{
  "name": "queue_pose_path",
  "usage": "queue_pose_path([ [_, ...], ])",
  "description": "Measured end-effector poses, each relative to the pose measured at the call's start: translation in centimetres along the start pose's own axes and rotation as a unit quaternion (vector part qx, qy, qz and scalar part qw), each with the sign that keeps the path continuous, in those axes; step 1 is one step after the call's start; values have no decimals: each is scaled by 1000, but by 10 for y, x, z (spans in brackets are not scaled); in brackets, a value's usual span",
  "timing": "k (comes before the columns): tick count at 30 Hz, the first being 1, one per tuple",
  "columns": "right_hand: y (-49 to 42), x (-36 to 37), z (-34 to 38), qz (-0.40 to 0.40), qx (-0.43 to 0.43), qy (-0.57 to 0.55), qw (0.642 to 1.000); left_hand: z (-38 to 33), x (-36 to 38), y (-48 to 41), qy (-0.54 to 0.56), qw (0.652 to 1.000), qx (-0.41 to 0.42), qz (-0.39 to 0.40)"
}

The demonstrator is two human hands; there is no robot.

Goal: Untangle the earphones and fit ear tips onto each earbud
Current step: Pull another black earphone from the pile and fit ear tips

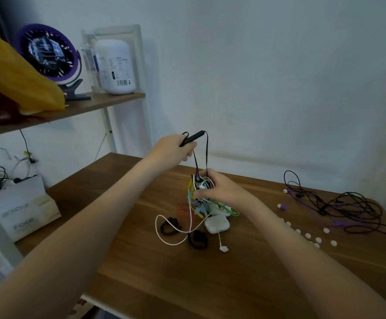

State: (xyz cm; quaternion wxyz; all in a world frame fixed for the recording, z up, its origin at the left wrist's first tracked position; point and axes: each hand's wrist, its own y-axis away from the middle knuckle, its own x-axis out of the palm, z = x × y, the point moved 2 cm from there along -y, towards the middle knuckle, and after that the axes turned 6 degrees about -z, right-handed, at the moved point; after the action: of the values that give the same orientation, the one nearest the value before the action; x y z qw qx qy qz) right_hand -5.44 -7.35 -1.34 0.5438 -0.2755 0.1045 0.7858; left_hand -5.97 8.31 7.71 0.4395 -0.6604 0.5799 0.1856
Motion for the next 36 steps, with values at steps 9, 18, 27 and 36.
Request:
queue_pose_path([
  [9,1,-14,-4,-81,-15,-62,995,11,14,-4,177,976,-124,-20],
  [18,-1,-13,-1,-183,10,-111,977,22,46,21,-15,974,-48,219],
  [27,6,-31,-3,-41,65,-196,978,29,41,23,-72,963,-53,254],
  [36,8,-31,-7,-92,18,36,995,24,24,16,144,972,-116,148],
])
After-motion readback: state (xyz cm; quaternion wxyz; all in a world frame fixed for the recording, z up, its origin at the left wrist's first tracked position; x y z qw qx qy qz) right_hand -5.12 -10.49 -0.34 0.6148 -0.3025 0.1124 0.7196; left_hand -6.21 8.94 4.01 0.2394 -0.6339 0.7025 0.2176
